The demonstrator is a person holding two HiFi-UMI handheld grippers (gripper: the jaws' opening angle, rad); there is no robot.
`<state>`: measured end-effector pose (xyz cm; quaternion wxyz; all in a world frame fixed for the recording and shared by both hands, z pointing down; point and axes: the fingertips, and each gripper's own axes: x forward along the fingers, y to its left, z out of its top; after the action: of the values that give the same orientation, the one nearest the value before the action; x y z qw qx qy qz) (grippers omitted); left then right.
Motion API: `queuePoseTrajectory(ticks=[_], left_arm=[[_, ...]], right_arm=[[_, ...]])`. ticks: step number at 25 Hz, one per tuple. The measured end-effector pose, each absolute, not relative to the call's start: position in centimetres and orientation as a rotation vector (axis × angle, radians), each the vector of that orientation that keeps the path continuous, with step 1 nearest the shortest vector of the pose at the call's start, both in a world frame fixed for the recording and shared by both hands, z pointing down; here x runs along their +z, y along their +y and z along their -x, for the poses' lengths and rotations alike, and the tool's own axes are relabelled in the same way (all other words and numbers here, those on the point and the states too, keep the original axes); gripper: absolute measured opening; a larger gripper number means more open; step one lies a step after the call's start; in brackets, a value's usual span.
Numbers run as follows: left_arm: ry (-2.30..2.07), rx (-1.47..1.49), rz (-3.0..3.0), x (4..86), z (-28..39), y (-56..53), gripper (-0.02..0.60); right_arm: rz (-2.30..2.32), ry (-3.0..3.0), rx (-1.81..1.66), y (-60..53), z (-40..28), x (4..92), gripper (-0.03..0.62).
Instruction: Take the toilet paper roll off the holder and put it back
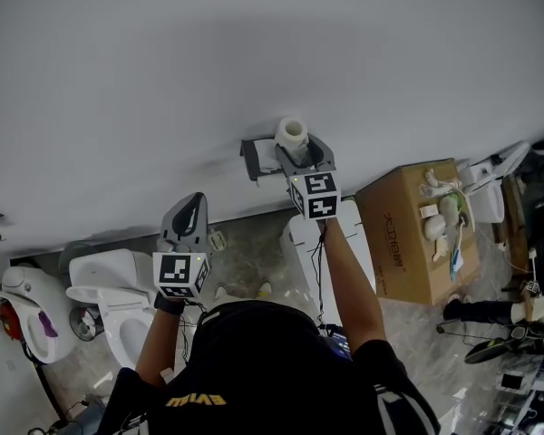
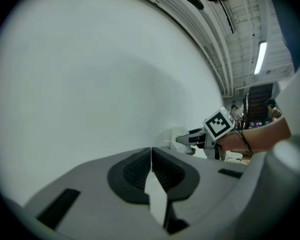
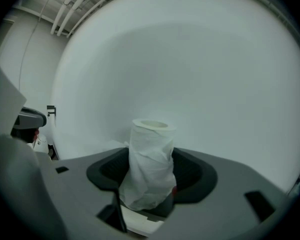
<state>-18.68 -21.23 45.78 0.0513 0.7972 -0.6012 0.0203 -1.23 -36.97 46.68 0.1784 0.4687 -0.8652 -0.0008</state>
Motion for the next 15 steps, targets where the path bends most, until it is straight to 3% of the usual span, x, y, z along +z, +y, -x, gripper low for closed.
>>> queuePoseTrajectory(ticks=[15], left_arm=[[-1.764,0.081,-2.494,45.3,17.9,-21.8,0.012]], right_arm=[[-1.405,-2.507,-0.069,-35.9,-1.4,37.7,0.261]])
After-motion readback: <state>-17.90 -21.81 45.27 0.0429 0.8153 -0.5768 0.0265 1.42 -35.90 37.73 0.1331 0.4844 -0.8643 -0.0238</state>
